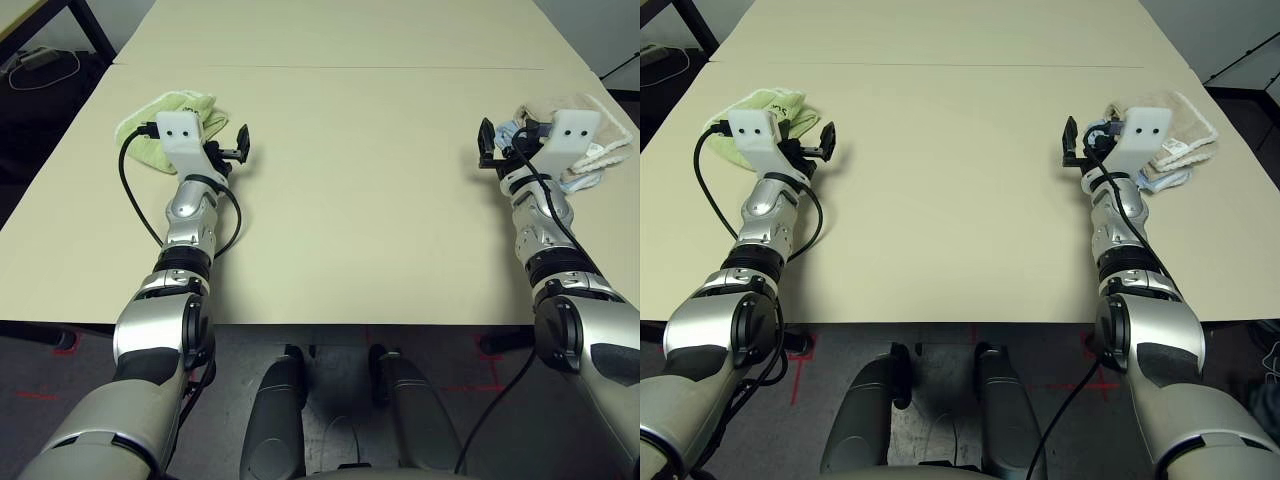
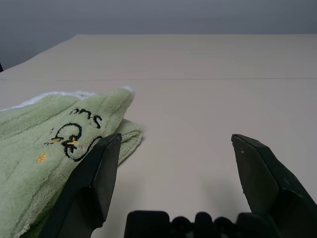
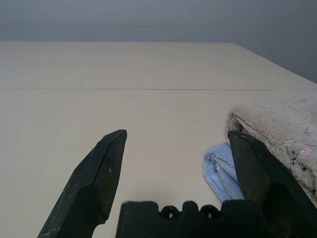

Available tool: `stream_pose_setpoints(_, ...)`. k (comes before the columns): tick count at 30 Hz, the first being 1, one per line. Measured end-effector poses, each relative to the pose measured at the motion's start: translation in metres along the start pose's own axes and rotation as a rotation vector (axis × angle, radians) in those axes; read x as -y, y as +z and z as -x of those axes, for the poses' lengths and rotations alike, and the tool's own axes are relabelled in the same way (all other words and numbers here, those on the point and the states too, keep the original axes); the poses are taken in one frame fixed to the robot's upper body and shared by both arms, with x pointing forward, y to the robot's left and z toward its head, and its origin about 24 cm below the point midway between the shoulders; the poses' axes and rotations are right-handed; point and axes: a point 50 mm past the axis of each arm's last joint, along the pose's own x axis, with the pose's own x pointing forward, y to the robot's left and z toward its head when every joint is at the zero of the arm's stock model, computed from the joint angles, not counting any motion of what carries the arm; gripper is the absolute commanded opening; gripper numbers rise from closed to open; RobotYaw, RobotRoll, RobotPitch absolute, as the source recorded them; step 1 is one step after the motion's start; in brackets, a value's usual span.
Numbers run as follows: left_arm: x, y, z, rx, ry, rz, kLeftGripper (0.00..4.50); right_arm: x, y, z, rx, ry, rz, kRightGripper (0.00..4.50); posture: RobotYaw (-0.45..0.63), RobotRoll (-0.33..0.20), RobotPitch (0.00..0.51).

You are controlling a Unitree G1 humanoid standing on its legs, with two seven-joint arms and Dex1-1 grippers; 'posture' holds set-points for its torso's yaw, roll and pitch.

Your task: Fold the towel and set it aside.

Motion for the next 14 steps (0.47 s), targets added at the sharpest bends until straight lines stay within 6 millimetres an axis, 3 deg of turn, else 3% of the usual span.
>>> stream_pose_setpoints(14, 0.0, 0.0, 0.0, 0.0, 0.0, 0.0, 4.5, 0.0003, -0.0007, 0.0005, -0.002, -0.002, 0.0, 4.47, -0.01, 0.0, 0.196)
